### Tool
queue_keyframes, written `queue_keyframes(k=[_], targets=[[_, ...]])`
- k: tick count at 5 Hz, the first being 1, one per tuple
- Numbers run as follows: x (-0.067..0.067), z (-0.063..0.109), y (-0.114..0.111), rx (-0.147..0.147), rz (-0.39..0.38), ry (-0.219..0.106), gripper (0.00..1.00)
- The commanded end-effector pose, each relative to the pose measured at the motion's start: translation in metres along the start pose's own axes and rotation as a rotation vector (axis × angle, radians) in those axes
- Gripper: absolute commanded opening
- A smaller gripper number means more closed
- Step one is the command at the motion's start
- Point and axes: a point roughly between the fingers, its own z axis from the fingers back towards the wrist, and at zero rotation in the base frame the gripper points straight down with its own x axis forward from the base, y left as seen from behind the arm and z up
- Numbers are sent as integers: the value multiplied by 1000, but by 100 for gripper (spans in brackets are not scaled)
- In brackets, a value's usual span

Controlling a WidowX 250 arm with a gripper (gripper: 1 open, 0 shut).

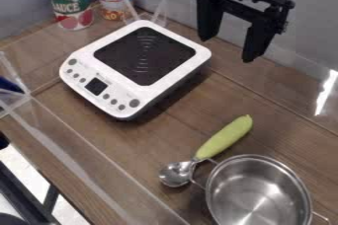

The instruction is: Put green spoon on the white and black stove top

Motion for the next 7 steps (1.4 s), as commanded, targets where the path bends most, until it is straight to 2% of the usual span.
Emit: queue_keyframes(k=[1,2,3,5,6,7], targets=[[-3,-11,0,3,-80,10,100],[-4,-22,-1,2,-126,17,100],[-8,-33,-4,-9,-181,10,100],[-19,-79,-19,-40,-151,-34,100],[-19,-94,-13,-51,-154,-48,100],[-18,-94,-5,-62,-147,-51,100]])
